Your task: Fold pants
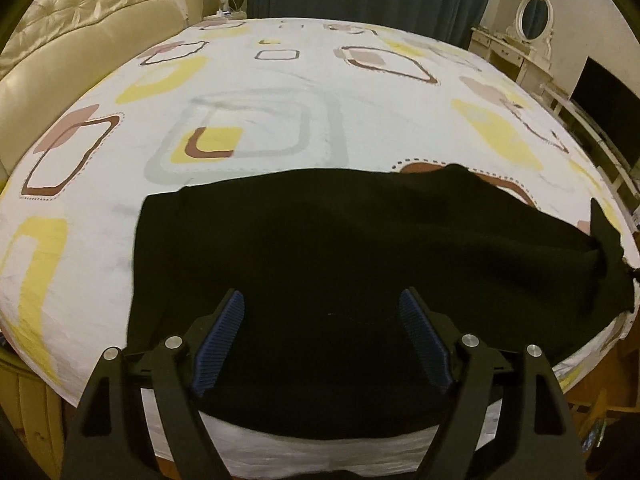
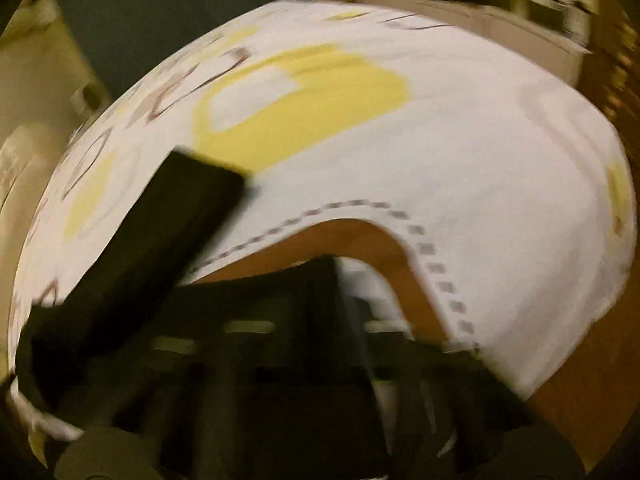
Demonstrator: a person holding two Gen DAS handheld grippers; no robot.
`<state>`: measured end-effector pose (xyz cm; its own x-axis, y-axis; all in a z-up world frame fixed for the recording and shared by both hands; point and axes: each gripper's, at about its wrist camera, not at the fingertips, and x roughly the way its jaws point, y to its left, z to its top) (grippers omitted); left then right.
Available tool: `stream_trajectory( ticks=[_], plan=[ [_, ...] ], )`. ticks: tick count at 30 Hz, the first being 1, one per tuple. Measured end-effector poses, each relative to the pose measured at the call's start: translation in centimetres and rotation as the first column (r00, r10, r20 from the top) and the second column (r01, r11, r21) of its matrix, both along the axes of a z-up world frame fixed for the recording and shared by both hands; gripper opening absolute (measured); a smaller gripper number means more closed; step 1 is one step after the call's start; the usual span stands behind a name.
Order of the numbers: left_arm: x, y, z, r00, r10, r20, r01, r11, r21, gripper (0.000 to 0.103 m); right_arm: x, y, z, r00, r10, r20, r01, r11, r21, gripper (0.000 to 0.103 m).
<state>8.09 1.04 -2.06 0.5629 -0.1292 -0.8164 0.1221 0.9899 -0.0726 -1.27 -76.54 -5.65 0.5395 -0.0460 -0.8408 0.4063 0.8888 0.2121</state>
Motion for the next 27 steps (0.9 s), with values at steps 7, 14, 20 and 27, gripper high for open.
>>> stream_trajectory(
  ticks=[7,14,20,27],
  plan=[
    [0.6,-2.0,-0.5,1.000,0.004,0.005,-0.004,1.000,0.025,0.079,2.2,0.0,3.6,0.996,0.043,0.074,-0.032,0.990,-0.140,0.007],
    [0.5,-2.1,-1.5,1.000,0.002,-0.010,-0.002,1.000,0.023,0.079,1.4,-2.9,-0.7,0.997,-0.058,0.053,0.058,0.998,-0.003,0.018],
    [0.2,-1.8,-1.6,1.000,-0.018,0.004,0.018,0.999,0.036,0.079,0.0,-6.3,1.7,0.933,-0.359,0.034,0.360,0.932,-0.047,0.031],
    [0.0,-1.6,-1.7,0.999,-0.026,0.019,0.025,1.000,0.017,0.082,7.1,0.9,6.0,0.973,-0.213,0.092,0.209,0.977,0.048,0.046]
  ],
)
